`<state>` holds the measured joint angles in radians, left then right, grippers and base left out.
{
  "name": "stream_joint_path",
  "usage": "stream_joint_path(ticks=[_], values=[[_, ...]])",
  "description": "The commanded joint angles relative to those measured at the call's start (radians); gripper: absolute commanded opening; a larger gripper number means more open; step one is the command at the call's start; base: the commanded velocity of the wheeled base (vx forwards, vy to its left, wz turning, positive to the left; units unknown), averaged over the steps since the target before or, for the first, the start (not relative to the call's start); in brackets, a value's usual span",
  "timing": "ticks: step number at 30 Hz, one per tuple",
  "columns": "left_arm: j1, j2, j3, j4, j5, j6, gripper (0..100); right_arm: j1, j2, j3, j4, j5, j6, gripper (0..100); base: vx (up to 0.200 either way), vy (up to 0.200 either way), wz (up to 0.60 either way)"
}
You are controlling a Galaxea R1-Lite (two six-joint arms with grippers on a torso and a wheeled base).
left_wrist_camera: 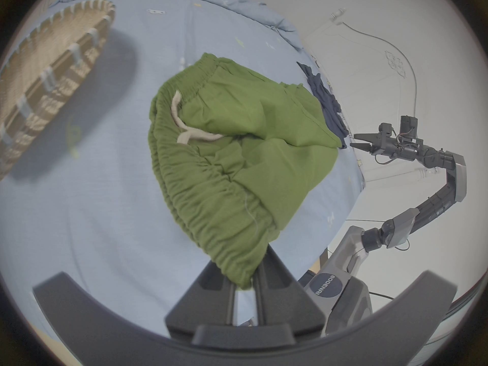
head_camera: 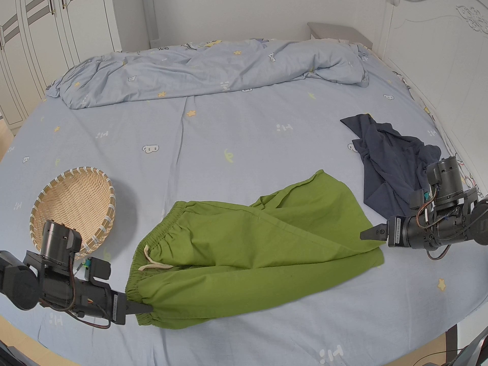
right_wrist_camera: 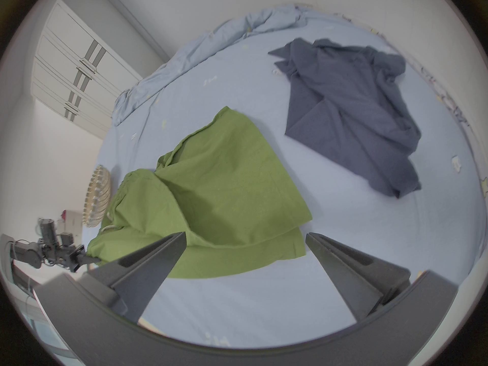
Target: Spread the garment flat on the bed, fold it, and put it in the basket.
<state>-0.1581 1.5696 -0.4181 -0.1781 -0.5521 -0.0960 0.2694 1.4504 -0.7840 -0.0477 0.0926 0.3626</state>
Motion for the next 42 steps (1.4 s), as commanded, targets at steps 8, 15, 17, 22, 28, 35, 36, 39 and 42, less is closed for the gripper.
stream_joint_path(ticks=[8, 15, 17, 22, 28, 35, 36, 39, 42], values=[[0.146, 0.023, -0.001, 0.045, -0.008, 0.114, 0, -0.099, 0.122, -0.020, 0.060, 0.191, -0.036, 100, 0.000, 0.000, 0.00], [0.169, 0.017, -0.011, 0.045, -0.009, 0.114, 0, -0.200, 0.192, -0.015, 0.061, 0.397, -0.114, 100, 0.000, 0.000, 0.00], [0.169, 0.015, -0.013, 0.045, -0.009, 0.114, 0, -0.220, 0.203, -0.009, 0.061, 0.434, -0.134, 100, 0.000, 0.000, 0.00], [0.169, 0.012, -0.013, 0.045, -0.009, 0.114, 0, -0.245, 0.219, 0.009, 0.061, 0.535, -0.186, 100, 0.000, 0.000, 0.00], [0.169, 0.015, -0.014, 0.045, -0.009, 0.114, 0, -0.237, 0.242, 0.029, 0.058, 0.559, -0.228, 100, 0.000, 0.000, 0.00], [0.167, 0.017, -0.019, 0.043, -0.009, 0.114, 0, -0.222, 0.263, 0.052, 0.009, 0.572, -0.246, 100, 0.000, 0.000, 0.00], [0.169, 0.017, -0.019, 0.045, -0.009, 0.114, 0, -0.220, 0.261, 0.065, -0.012, 0.575, -0.246, 100, 0.000, 0.000, 0.00], [0.166, 0.017, -0.019, 0.045, -0.009, 0.114, 0, -0.219, 0.261, 0.097, -0.067, 0.608, -0.246, 100, 0.000, 0.000, 0.00], [0.164, 0.017, -0.019, 0.045, -0.009, 0.114, 0, -0.219, 0.265, 0.109, -0.104, 0.621, -0.246, 100, 0.000, 0.000, 0.00]])
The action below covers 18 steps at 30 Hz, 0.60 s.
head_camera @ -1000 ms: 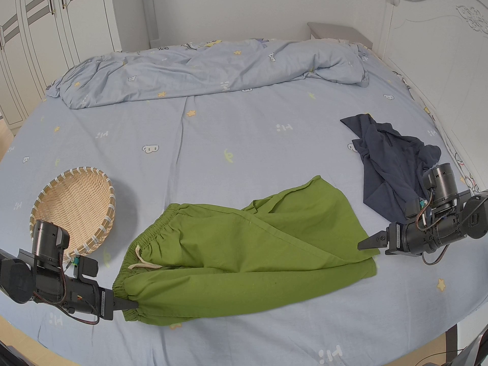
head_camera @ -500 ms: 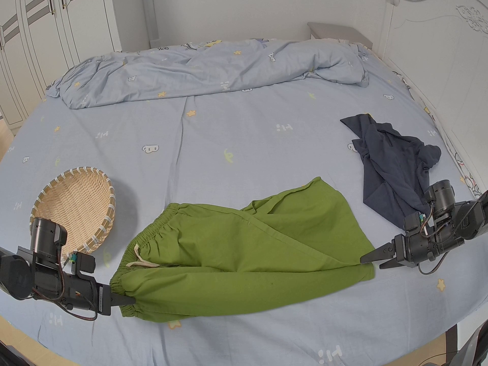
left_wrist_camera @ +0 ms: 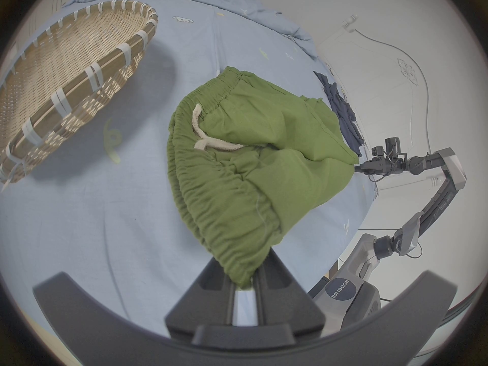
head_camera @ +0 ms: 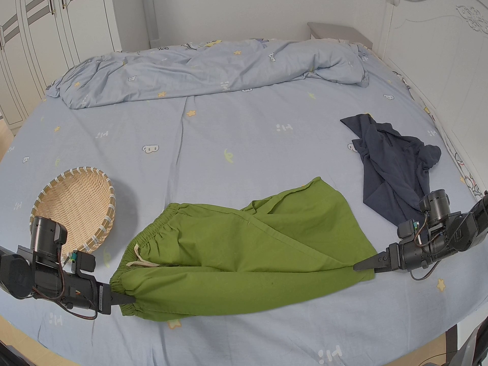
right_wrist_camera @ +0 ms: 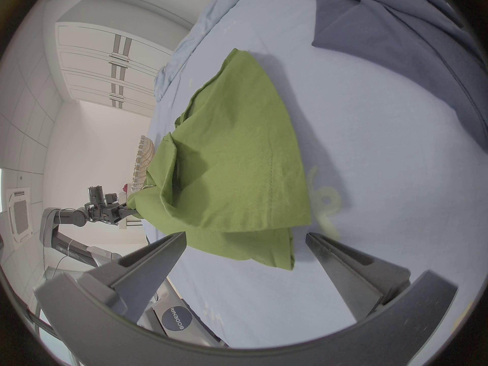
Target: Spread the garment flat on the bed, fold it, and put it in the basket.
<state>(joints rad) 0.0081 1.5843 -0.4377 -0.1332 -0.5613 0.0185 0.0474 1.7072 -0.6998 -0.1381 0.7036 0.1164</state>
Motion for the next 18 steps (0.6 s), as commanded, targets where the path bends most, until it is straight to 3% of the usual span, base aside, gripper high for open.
stream_joint_path(ticks=[1, 12, 13, 18], values=[[-0.003, 0.002, 0.000, 0.000, 0.000, 0.000, 0, 0.009, 0.015, 0.029, -0.044, 0.010, 0.002, 100, 0.000, 0.000, 0.00], [0.003, 0.002, -0.003, 0.000, 0.000, 0.000, 0, 0.038, 0.060, 0.022, -0.100, 0.010, 0.008, 100, 0.000, 0.000, 0.00], [0.003, 0.003, -0.003, 0.000, 0.000, 0.000, 0, 0.037, 0.060, 0.025, -0.101, 0.010, 0.008, 0, 0.000, 0.000, 0.00], [0.004, 0.005, -0.003, -0.002, 0.000, 0.000, 0, 0.031, 0.063, 0.033, -0.121, 0.010, 0.006, 0, 0.000, 0.000, 0.00]])
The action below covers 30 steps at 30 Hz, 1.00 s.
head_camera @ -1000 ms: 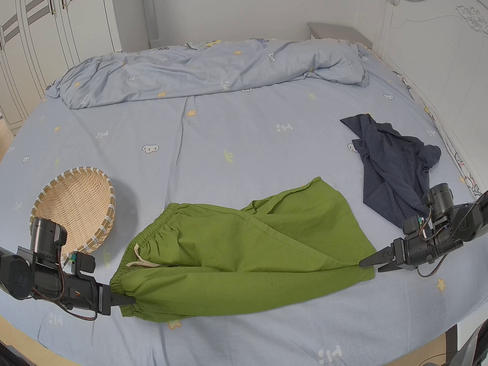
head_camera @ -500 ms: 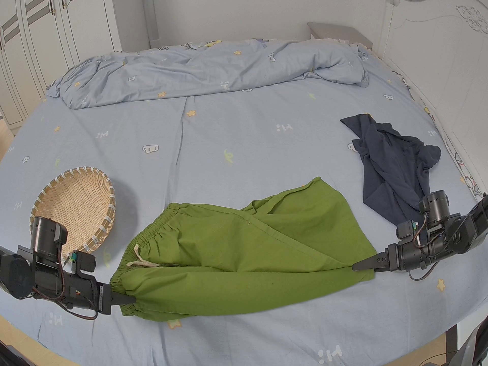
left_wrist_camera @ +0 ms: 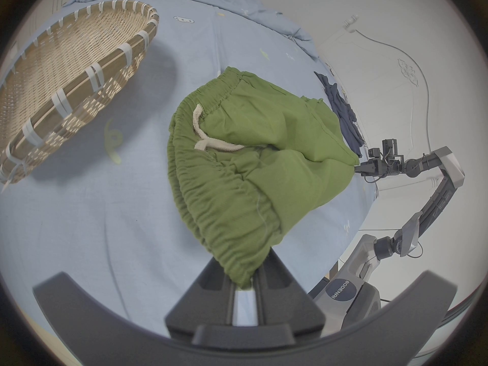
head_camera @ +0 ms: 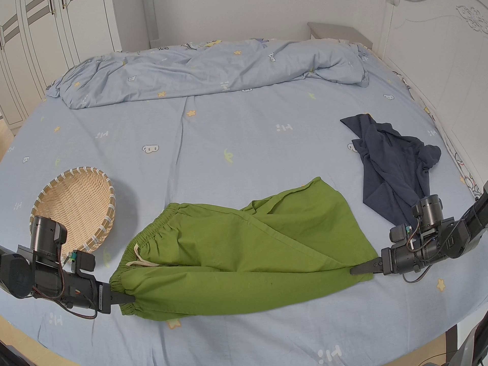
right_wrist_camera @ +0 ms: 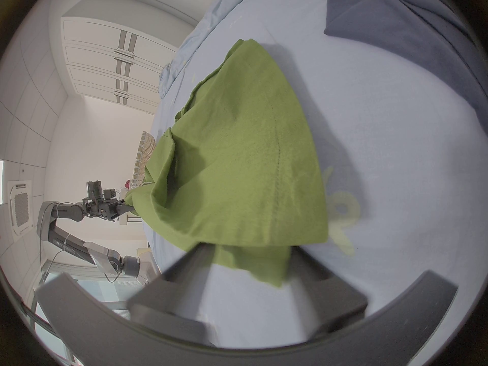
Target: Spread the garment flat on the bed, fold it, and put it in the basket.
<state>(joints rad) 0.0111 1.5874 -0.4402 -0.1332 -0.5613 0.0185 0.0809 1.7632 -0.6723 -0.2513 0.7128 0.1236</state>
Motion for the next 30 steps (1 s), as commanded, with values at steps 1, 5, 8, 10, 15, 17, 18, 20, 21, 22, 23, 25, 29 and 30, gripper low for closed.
stream_joint_path(ticks=[1, 5, 8, 10, 15, 17, 18, 20, 21, 22, 23, 25, 29, 30], values=[[0.001, 0.002, 0.000, -0.002, 0.000, 0.000, 0, -0.004, 0.007, 0.005, -0.008, 0.001, -0.002, 0, 0.000, 0.000, 0.00], [0.003, 0.002, -0.003, 0.000, 0.000, 0.000, 0, -0.015, 0.004, 0.008, -0.010, 0.001, -0.007, 0, 0.000, 0.000, 0.00], [0.009, 0.002, -0.003, 0.000, 0.000, 0.000, 0, -0.019, 0.002, 0.010, -0.008, -0.001, -0.010, 0, 0.000, 0.000, 0.00], [0.015, 0.002, -0.003, 0.000, 0.000, 0.000, 0, -0.019, -0.001, 0.011, -0.008, -0.006, -0.013, 0, 0.000, 0.000, 0.00], [0.041, -0.017, 0.000, 0.015, 0.000, -0.002, 0, -0.018, -0.114, 0.043, 0.023, -0.010, -0.009, 0, 0.000, 0.000, 0.00], [0.050, -0.041, 0.006, 0.049, 0.000, -0.002, 0, -0.018, -0.200, 0.043, 0.106, -0.010, -0.009, 0, 0.000, 0.000, 0.00], [0.050, -0.047, 0.006, 0.061, 0.000, -0.002, 0, -0.018, -0.215, 0.042, 0.127, -0.012, -0.009, 0, 0.000, 0.000, 0.00], [0.052, -0.075, 0.000, 0.127, 0.000, 0.000, 0, -0.016, -0.280, 0.030, 0.228, -0.045, -0.015, 0, 0.000, 0.000, 0.00], [0.052, -0.076, -0.002, 0.130, 0.000, 0.000, 0, -0.016, -0.284, 0.028, 0.236, -0.050, -0.015, 0, 0.000, 0.000, 0.00], [0.052, -0.099, -0.002, 0.167, 0.000, 0.000, 0, -0.006, -0.312, 0.030, 0.277, -0.122, -0.015, 0, 0.000, 0.000, 0.00], [0.052, -0.119, -0.002, 0.193, 0.000, 0.000, 0, 0.000, -0.329, 0.042, 0.293, -0.191, -0.018, 0, 0.000, 0.000, 0.00], [0.052, -0.138, -0.002, 0.233, 0.000, 0.000, 0, 0.013, -0.352, 0.077, 0.296, -0.259, -0.022, 0, 0.000, 0.000, 0.00], [0.053, -0.147, 0.003, 0.293, 0.000, 0.001, 0, 0.014, -0.390, 0.154, 0.294, -0.271, -0.025, 0, 0.000, 0.000, 0.00], [0.053, -0.142, 0.014, 0.302, 0.000, 0.003, 0, 0.016, -0.393, 0.186, 0.291, -0.276, -0.027, 0, 0.000, 0.000, 0.00]])
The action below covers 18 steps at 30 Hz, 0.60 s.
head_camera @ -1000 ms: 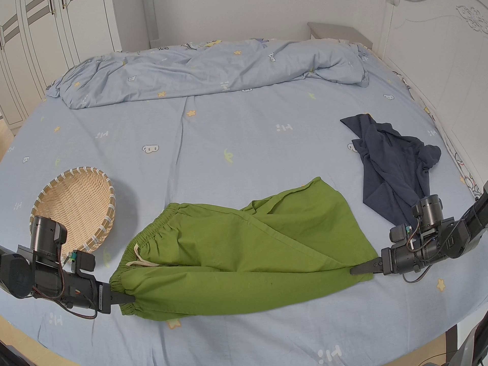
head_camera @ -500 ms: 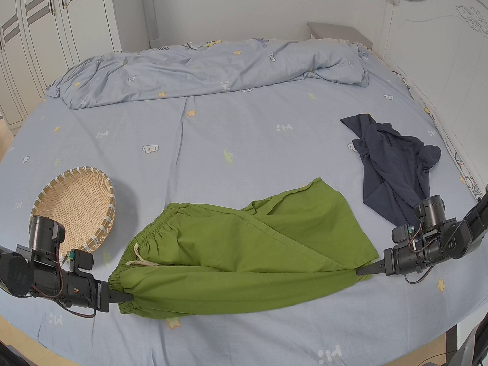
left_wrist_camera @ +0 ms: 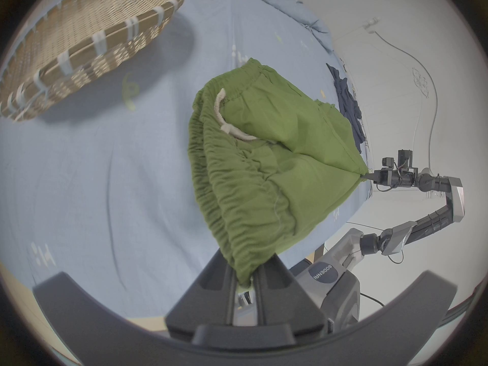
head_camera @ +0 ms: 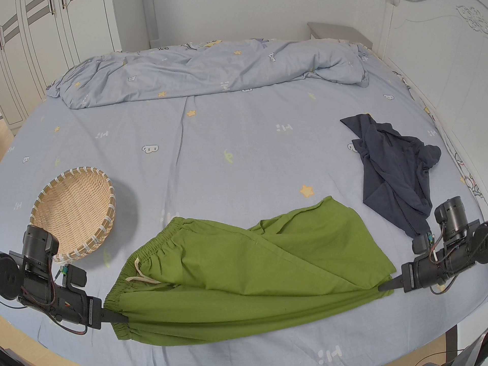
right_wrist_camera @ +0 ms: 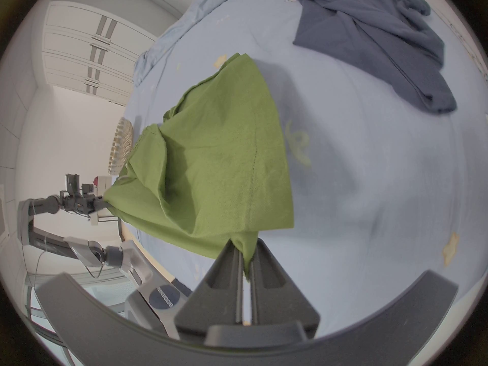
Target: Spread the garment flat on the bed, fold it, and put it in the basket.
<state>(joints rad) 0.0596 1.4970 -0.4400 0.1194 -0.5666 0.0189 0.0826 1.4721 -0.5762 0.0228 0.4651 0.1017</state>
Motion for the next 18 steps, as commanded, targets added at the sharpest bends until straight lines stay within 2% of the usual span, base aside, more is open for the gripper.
stream_joint_path(ticks=[1, 6, 9, 18], values=[[0.003, -0.049, 0.030, 0.051, 0.007, 0.004, 0, 0.016, -0.102, 0.119, 0.013, -0.026, -0.010, 0, 0.000, 0.000, 0.00], [-0.001, -0.038, 0.078, 0.048, 0.007, 0.042, 0, 0.016, -0.098, 0.173, 0.008, -0.026, -0.063, 0, 0.000, 0.000, 0.00], [0.003, 0.003, 0.106, 0.039, 0.010, 0.084, 0, 0.026, -0.087, 0.196, -0.001, -0.025, -0.065, 0, 0.000, 0.000, 0.00], [0.003, 0.085, 0.107, -0.009, 0.007, 0.087, 0, 0.062, -0.012, 0.242, -0.107, -0.025, -0.057, 0, 0.000, 0.000, 0.00]])
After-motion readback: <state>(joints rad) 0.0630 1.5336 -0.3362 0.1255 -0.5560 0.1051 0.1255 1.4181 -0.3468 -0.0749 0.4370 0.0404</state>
